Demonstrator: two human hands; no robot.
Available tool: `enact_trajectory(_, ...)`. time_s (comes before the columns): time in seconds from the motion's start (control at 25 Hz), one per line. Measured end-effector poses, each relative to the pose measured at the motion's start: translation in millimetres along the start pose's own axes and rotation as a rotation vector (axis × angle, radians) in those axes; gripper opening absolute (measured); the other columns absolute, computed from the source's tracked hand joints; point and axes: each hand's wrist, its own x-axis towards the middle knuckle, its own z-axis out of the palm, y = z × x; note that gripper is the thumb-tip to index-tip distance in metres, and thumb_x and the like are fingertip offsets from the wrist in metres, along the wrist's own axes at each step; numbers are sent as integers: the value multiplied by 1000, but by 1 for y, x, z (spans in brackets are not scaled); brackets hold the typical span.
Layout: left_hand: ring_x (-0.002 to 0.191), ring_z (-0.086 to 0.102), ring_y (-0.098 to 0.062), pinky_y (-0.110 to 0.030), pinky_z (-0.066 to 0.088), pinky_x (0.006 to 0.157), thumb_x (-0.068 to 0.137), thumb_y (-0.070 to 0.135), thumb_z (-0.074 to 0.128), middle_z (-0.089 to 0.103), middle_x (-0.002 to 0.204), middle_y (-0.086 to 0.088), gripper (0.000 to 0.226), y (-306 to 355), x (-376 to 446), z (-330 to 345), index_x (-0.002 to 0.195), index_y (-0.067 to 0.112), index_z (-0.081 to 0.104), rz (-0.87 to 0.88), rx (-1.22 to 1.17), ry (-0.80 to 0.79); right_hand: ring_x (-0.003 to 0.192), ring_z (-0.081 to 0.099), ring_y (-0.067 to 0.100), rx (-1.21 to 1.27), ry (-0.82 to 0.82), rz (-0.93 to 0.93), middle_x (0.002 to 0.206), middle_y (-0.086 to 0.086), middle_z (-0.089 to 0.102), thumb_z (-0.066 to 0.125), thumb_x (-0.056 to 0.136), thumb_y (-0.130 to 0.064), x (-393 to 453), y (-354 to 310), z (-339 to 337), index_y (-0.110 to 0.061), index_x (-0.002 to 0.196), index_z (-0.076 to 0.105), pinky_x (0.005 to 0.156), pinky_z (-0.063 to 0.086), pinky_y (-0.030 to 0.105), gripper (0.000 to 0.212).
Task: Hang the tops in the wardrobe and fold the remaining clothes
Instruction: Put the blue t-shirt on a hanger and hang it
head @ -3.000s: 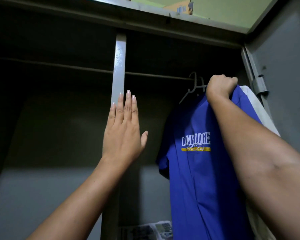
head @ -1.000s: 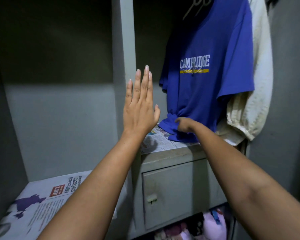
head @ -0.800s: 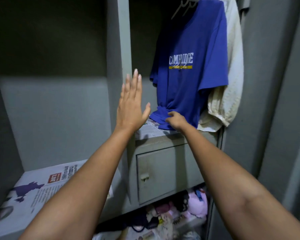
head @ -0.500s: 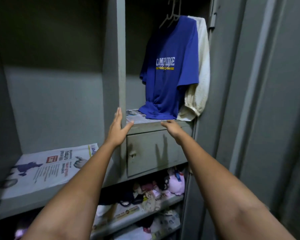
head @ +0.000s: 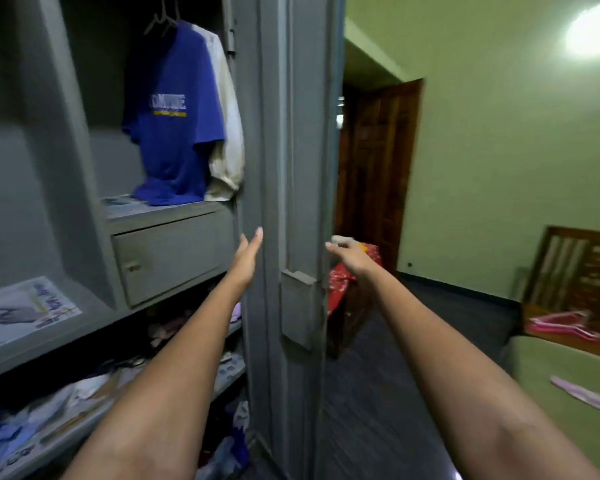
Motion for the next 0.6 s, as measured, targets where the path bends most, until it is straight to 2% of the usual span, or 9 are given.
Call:
enact_trajectory(0.04, 146, 14, -16, -30, 12, 116, 99, 47, 36, 13, 159, -1, 70, 6, -6, 29, 153, 11, 9, 6, 1, -67, 92, 56, 17, -9, 53, 23, 103, 4, 58, 62, 88, -41, -11, 13, -36, -5, 114, 58, 78, 42, 25, 44)
enact_trajectory(0.12, 146, 13, -15, -31, 12, 116, 98, 50, 35, 12, 159, 2, 70, 19, -19, 90, 153, 13, 10, 26, -19, -201, 113, 55, 27, 18, 186, 105, 121, 11, 57, 61, 87, -46, -53, 25, -103, 1, 127, 50, 87, 41, 32, 63)
enact_trajectory(0.2, 146, 14, -15, -29, 14, 114, 98, 51, 34, 10, 160, 1, 71, 29, -33, 147, 153, 13, 9, 36, -72, -315, 126, 45, 25, 11, 295, 158, 132, 13, 49, 55, 94, -40, -94, 32, -161, 4, 135, 41, 95, 35, 30, 62)
enact_trajectory(0.32, 146, 13, -15, -29, 14, 113, 98, 53, 33, 10, 159, 5, 72, 41, -53, 221, 153, 15, 9, 32, -135, -479, 131, 42, 27, -30, 460, 225, 143, 17, 44, 51, 97, -37, -135, 60, -242, 5, 138, 39, 103, 32, 31, 61)
enact_trajectory(0.44, 146, 13, -15, -38, 12, 119, 93, 61, 36, 14, 159, 5, 77, 45, -58, 276, 153, 18, 13, 51, -141, -581, 134, 38, 29, -36, 541, 228, 146, 17, 39, 51, 96, -42, -162, 69, -292, 3, 140, 37, 105, 31, 36, 65)
enact_trajectory(0.6, 146, 16, -17, -40, 15, 120, 93, 62, 35, 16, 159, 3, 75, 63, -33, 330, 153, 20, 16, 80, -184, -624, 138, 32, 31, -57, 572, 242, 152, 13, 32, 46, 96, -47, -150, 74, -333, -3, 146, 31, 110, 28, 43, 68)
